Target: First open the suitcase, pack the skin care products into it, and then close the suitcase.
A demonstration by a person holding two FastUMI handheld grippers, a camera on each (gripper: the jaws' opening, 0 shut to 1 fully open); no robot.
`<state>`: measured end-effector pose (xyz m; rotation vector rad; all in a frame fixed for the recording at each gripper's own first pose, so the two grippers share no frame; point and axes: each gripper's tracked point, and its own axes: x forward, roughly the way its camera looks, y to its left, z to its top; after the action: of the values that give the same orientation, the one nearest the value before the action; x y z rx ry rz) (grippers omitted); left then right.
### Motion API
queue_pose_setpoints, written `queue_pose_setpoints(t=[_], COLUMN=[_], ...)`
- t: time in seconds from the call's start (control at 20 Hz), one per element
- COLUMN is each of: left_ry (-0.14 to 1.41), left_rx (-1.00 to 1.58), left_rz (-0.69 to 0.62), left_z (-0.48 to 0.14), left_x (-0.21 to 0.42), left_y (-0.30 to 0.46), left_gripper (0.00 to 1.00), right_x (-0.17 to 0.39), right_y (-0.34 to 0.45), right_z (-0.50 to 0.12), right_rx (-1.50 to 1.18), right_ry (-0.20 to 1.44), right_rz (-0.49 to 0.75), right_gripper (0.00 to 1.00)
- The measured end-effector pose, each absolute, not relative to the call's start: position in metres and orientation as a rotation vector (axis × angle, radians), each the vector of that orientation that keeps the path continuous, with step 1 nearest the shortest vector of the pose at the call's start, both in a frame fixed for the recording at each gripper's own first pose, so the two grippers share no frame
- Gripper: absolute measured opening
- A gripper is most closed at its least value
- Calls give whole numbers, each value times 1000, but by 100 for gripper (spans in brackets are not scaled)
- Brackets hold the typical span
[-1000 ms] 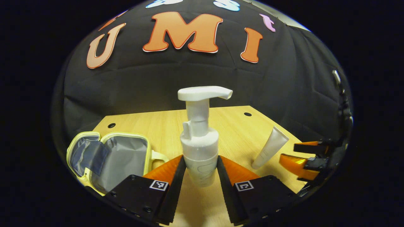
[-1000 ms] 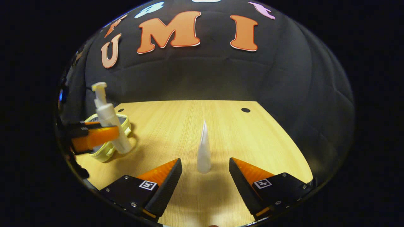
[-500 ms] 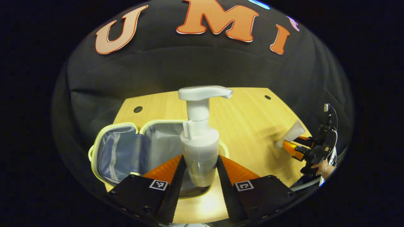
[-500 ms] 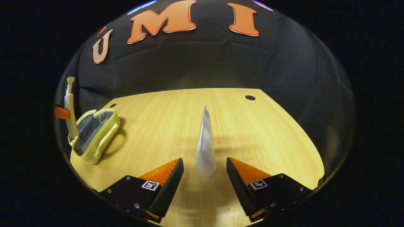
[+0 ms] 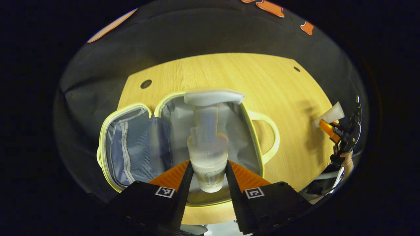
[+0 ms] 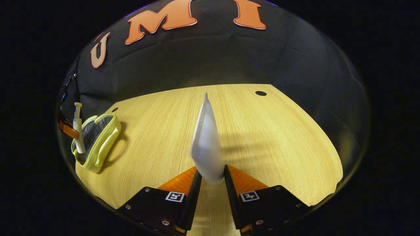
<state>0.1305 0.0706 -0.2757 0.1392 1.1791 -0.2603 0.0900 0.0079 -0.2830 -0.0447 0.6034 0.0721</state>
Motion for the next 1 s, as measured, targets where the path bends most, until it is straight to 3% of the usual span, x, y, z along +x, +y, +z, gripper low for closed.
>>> queue_pose_setpoints(t=[0.3, 0.4, 0.45, 0.55, 0.7, 0.8, 0.95, 1.0], left_ry=[1342, 1343, 1356, 1342, 1279, 1181, 984, 915], left_rx=[155, 161, 166, 192, 184, 238, 302, 313], left_rz=[-202, -195, -188, -169, -180, -158, -137, -137], left_z=[-319, -330, -338, -345, -336, -316, -267, -249], left_x=[142, 152, 152, 155, 162, 173, 191, 195], left_y=[91, 96, 99, 109, 96, 99, 100, 98], left_gripper=[62, 62, 63, 63, 93, 100, 100, 99], right_x=[91, 92, 92, 92, 93, 93, 91, 90], right_y=[7, 8, 9, 11, 11, 10, 10, 14], right_z=[-283, -282, -282, -281, -276, -272, -267, -261], right_rx=[-41, -39, -39, -33, -30, -34, -37, -23], right_ry=[609, 613, 616, 617, 611, 611, 627, 631], right_rz=[77, 78, 79, 78, 81, 79, 83, 89], right_gripper=[42, 41, 46, 40, 38, 33, 41, 36])
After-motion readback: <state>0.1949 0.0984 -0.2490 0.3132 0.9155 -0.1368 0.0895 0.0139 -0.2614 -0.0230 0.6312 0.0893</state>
